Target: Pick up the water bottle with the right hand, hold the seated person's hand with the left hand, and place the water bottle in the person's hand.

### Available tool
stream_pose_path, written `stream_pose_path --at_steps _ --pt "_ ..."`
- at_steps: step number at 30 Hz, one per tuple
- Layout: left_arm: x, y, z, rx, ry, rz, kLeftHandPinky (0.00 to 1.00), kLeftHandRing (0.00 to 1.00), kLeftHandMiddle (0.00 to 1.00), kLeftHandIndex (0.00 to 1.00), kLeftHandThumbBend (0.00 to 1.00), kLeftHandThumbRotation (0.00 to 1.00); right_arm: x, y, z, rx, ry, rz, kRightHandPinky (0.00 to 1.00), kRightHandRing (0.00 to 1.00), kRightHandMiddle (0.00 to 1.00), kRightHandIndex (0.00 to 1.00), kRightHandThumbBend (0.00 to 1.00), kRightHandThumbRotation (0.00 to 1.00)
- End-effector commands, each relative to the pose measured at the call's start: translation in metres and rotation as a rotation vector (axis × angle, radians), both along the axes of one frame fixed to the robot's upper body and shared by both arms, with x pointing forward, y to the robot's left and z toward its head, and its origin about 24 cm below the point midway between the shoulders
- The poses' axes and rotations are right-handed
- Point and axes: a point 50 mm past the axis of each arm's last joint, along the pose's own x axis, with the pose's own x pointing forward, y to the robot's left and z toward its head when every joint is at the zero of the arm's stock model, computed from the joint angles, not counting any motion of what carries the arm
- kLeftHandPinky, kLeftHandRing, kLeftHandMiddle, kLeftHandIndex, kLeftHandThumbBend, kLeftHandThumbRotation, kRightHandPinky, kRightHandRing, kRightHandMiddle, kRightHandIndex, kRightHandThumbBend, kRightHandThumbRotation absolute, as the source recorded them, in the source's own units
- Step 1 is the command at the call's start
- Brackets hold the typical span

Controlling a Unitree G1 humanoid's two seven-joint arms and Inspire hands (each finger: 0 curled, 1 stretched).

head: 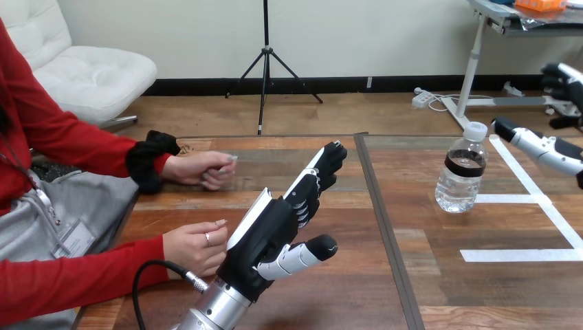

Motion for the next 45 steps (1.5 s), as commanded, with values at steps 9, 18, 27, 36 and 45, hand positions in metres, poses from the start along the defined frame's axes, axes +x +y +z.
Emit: stream_pose_path --at_steps 9,18,27,36,45 --pt "0.005 -0.002 0.011 -0.030 -0.055 0.007 1.00 1.00 1.00 1.00 1.00 0.77 0.028 -0.004 0.024 -0.095 0.023 0.014 0.79 0.86 0.85 0.88 1.00 0.63" --pt "0.004 -0.002 0.010 -0.031 -0.051 0.005 1.00 1.00 1.00 1.00 1.00 0.77 0.037 -0.002 0.024 -0.139 0.074 0.015 0.74 0.83 0.83 0.86 1.00 0.60" --pt "0.002 -0.002 0.009 -0.030 -0.053 0.005 1.00 1.00 1.00 1.00 1.00 0.76 0.046 -0.002 0.023 -0.173 0.154 -0.004 0.72 0.83 0.84 0.87 1.00 0.61" --pt "-0.001 -0.002 0.008 -0.037 -0.050 0.002 1.00 1.00 1.00 1.00 1.00 0.76 0.054 0.000 0.025 -0.208 0.225 -0.004 0.71 0.84 0.86 0.89 1.00 0.62" --pt "-0.004 -0.003 0.007 -0.049 -0.045 0.001 1.00 1.00 1.00 1.00 1.00 0.76 0.061 0.001 0.030 -0.246 0.275 -0.003 0.70 0.85 0.87 0.90 1.00 0.65"
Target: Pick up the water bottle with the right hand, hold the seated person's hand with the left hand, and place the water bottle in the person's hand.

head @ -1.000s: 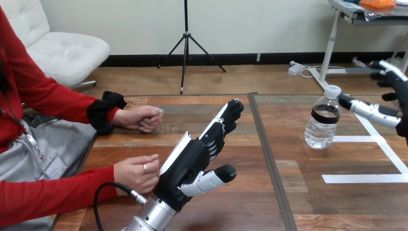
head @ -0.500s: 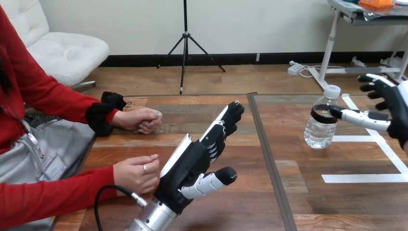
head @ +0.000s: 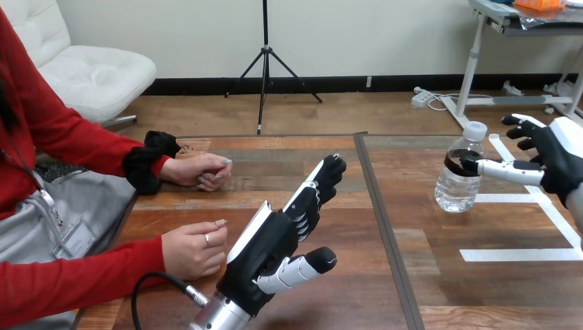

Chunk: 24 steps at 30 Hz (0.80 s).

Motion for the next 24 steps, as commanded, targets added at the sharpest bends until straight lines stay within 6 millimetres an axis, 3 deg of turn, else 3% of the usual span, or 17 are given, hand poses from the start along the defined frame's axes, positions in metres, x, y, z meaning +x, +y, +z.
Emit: stream_pose_path --at_steps 1,24 --pt "0.008 -0.004 0.017 -0.035 -0.083 0.002 1.00 1.00 1.00 1.00 1.00 0.76 0.024 0.001 0.051 -0.061 -0.097 0.019 0.70 0.85 0.87 0.90 1.00 0.65" --pt "0.000 -0.004 0.013 -0.036 -0.079 0.008 1.00 1.00 1.00 1.00 1.00 0.76 0.036 0.004 0.072 -0.172 -0.045 0.022 0.69 0.89 0.89 0.91 1.00 0.66"
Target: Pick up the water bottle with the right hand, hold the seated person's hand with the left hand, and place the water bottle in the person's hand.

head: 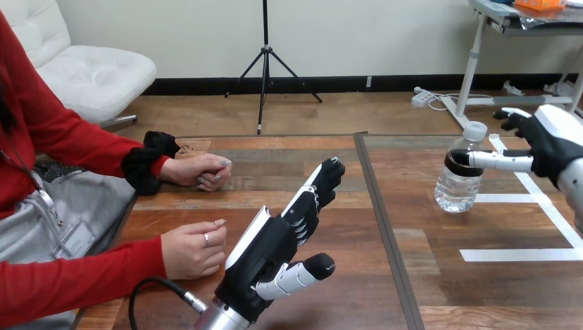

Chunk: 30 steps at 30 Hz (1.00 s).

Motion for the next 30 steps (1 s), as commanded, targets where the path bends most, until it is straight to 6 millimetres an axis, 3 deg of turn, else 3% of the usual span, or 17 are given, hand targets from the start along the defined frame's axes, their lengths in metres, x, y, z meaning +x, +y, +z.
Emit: stream_pose_path --at_steps 1,30 --pt "0.006 -0.005 0.014 -0.028 -0.076 0.004 1.00 1.00 1.00 1.00 1.00 0.76 0.018 -0.004 0.056 -0.077 -0.116 0.006 0.69 0.89 0.89 0.91 1.00 0.66" --pt "0.000 -0.006 0.012 -0.038 -0.072 0.005 1.00 1.00 1.00 1.00 1.00 0.78 0.025 0.000 0.070 -0.155 -0.109 0.029 0.63 0.83 0.83 0.90 1.00 0.65"
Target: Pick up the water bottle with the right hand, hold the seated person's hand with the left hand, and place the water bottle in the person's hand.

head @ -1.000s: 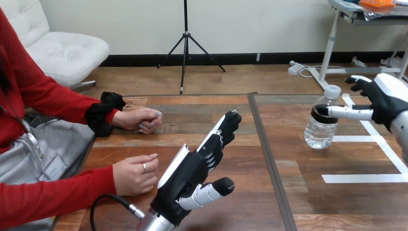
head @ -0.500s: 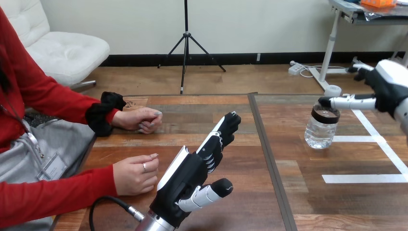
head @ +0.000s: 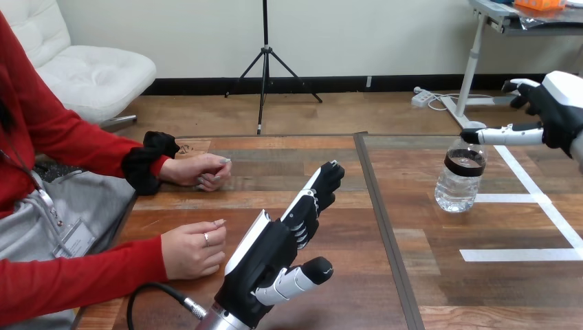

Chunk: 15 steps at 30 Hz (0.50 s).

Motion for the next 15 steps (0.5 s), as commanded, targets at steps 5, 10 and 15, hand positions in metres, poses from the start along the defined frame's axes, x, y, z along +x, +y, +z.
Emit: stream_pose_path --at_steps 5,10,15 --pt "0.0044 -0.0045 0.0127 -0.028 -0.071 0.002 1.00 1.00 1.00 1.00 1.00 0.79 0.0123 0.0039 0.0376 -0.036 -0.079 0.018 0.63 0.83 0.84 0.90 1.00 0.65" --pt "0.0032 -0.0048 0.0130 -0.030 -0.075 0.002 1.00 1.00 1.00 1.00 1.00 0.79 0.0129 0.0042 0.0388 -0.042 -0.076 0.019 0.63 0.83 0.84 0.90 1.00 0.65" --pt "0.0020 -0.0048 0.0127 -0.033 -0.074 0.004 1.00 1.00 1.00 1.00 1.00 0.80 0.0140 0.0055 0.0387 -0.037 -0.063 0.017 0.63 0.84 0.85 0.90 1.00 0.64"
